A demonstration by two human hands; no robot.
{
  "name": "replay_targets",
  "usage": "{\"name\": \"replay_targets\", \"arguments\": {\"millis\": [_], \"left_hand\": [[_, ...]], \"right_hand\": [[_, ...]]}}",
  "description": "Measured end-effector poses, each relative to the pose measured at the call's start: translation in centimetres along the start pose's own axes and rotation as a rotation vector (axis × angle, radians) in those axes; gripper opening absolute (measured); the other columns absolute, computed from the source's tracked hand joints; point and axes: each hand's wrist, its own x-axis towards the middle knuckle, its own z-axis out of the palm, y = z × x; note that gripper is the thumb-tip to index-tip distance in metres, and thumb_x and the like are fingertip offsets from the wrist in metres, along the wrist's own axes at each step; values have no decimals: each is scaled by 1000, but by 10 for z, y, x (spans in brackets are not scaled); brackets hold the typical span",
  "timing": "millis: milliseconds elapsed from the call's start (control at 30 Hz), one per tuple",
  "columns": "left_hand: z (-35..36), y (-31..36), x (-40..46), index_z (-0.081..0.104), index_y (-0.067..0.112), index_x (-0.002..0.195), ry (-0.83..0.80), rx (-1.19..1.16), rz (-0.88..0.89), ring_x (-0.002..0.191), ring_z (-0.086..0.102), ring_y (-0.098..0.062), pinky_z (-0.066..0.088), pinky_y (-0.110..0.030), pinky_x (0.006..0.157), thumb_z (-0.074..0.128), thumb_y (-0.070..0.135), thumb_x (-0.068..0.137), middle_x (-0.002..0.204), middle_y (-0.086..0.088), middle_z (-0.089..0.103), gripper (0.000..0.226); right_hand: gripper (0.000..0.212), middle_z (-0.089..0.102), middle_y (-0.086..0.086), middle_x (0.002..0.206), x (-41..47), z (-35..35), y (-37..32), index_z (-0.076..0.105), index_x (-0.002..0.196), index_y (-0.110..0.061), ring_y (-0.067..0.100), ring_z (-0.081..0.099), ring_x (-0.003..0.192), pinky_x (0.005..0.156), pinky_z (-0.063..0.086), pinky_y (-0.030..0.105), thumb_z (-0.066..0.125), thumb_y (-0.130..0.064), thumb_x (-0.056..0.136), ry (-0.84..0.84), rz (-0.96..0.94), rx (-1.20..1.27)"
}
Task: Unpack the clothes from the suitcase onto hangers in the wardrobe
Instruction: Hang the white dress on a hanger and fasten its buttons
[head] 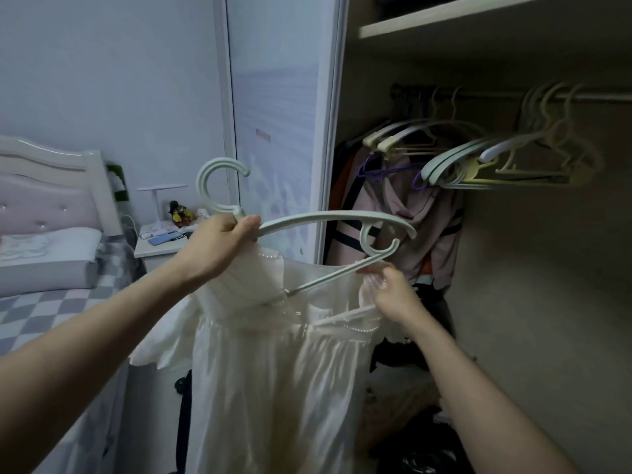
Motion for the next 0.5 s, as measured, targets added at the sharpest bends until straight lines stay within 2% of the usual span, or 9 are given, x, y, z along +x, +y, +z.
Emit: {"name": "replay_targets", "arguments": {"millis": [100,200,300,367,400,467,500], "left_hand": [[0,2,0,49,14,57,3,13,43,53,34,-14,23,-23,49,41,33,96,58,-2,40,44],[6,-2,-4,44,9,52,5,79,96,49,33,-15,24,-19,44,44,31,95,53,-2,37,48],[16,-7,-9,38,16,46,56,78,142,47,34,-12,23,-20,44,47,25,94,49,1,37,50],[21,-9,-9,35,20,44,106,82,142,47,35,-11,21,-23,45,49,23,93,48,3,36,51],[22,-8,-7,34,20,43,126,92,146,46,35,-13,21,-26,45,51,24,93,47,3,36,53],[25,-6,-2,35,18,43,142,129,158,49,41,-25,21,-31,47,52,34,93,46,2,37,55],[28,-3,1,40,15,45,146,163,167,54,46,-30,21,-32,48,51,39,92,47,-1,40,54]], "right_hand": [[38,64,-2,99,-1,-23,-9,61,109,-11,10,59,93,78,45,10,45,15,86,-58,73,302],[37,65,-4,82,4,-40,-7,66,97,-11,13,60,82,67,47,15,49,17,80,93,114,319],[51,66,6,90,5,-47,-4,70,99,-10,15,59,78,62,46,11,41,23,73,227,127,345],[50,65,10,99,5,-53,-6,69,97,-12,16,59,85,69,48,12,42,24,74,327,104,365],[47,64,8,98,4,-59,-11,69,97,-12,16,59,87,70,47,9,44,23,76,375,70,310],[40,58,5,94,2,-72,-22,71,98,-7,16,56,87,69,41,1,47,19,79,430,-40,48],[35,57,5,95,2,-77,-27,72,99,-4,18,55,88,72,40,5,48,15,81,442,-106,-122]]}}
